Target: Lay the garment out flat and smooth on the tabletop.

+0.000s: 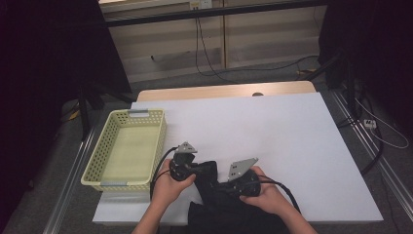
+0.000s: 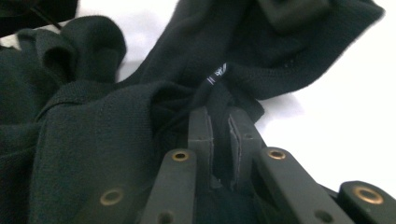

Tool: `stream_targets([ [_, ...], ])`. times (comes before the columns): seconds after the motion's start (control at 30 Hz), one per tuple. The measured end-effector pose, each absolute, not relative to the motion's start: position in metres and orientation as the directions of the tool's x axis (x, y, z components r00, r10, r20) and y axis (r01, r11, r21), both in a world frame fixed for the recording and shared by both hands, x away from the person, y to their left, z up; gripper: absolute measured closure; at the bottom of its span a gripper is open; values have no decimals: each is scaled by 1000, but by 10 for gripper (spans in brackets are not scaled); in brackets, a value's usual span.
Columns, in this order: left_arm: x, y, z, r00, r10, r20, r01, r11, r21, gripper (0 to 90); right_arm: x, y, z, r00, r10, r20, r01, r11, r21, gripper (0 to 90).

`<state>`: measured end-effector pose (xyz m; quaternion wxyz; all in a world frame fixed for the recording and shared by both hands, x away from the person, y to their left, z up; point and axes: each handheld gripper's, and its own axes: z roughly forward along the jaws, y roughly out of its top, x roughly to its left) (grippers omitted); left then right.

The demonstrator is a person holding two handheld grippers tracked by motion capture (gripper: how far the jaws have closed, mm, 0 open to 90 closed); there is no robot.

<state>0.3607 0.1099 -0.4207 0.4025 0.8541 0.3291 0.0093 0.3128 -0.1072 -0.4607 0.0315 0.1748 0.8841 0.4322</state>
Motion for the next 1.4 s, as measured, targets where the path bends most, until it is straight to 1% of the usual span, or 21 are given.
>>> stream_targets([
  [0.17,359,110,-421,782,571,-250,557,-459,692,855,309,-106,-461,-939,323,120,292,562,774,821],
  [0.33,362,113,-421,775,580,-251,562,-452,693,856,312,-107,-461,-926,357,127,318,551,772,821],
  [0.47,359,113,-421,774,575,-264,567,-444,694,856,308,-106,-460,-929,346,131,315,555,770,824],
  [0.53,354,109,-422,785,549,-287,568,-453,687,856,304,-107,-461,-931,318,182,336,546,767,825],
  [0.57,351,105,-424,792,542,-279,561,-469,682,856,298,-107,-461,-940,285,189,322,552,769,825],
  [0.67,348,100,-422,800,535,-271,550,-476,686,857,290,-112,-459,-932,286,221,347,532,772,822],
  [0.7,348,101,-420,799,540,-265,547,-468,694,857,291,-116,-459,-926,300,228,360,521,774,821],
  [0.73,349,102,-418,797,545,-259,544,-461,701,857,298,-128,-453,-895,406,184,380,480,790,822],
  [0.77,351,104,-414,796,549,-254,541,-459,705,857,298,-128,-453,-895,406,184,380,480,790,822],
  [0.8,354,107,-409,793,556,-247,536,-444,718,857,302,-136,-448,-874,456,170,393,454,800,822],
  [0.83,356,110,-405,790,562,-246,534,-435,725,857,309,-148,-439,-835,525,162,408,394,824,824],
  [0.87,360,113,-399,784,573,-240,530,-416,739,857,313,-156,-434,-814,557,163,412,357,838,824],
  [0.93,370,117,-386,776,589,-226,522,-398,755,857,323,-176,-414,-757,644,114,389,304,869,826],
  [0.97,375,117,-378,775,600,-200,506,-398,766,857,328,-186,-404,-730,677,95,380,287,879,827],
  [1.0,380,117,-370,774,609,-174,489,-400,775,858,340,-203,-382,-679,729,85,358,228,906,828],
  [1.03,385,116,-361,771,616,-158,476,-395,786,858,340,-203,-382,-679,729,85,358,228,906,828],
  [1.13,401,111,-333,761,638,-114,434,-371,821,857,356,-219,-354,-608,791,63,321,172,931,828],
  [1.2,409,109,-323,759,644,-101,425,-372,825,857,365,-224,-340,-597,799,74,300,137,944,827],
  [1.23,412,107,-320,755,648,-103,427,-366,827,857,369,-225,-337,-594,799,86,303,124,945,828],
  [1.27,415,105,-319,755,647,-109,433,-366,824,858,373,-222,-335,-596,799,79,311,138,940,828],
  [1.4,421,97,-317,760,644,-89,426,-390,816,857,376,-220,-336,-585,808,70,311,144,939,828],
])
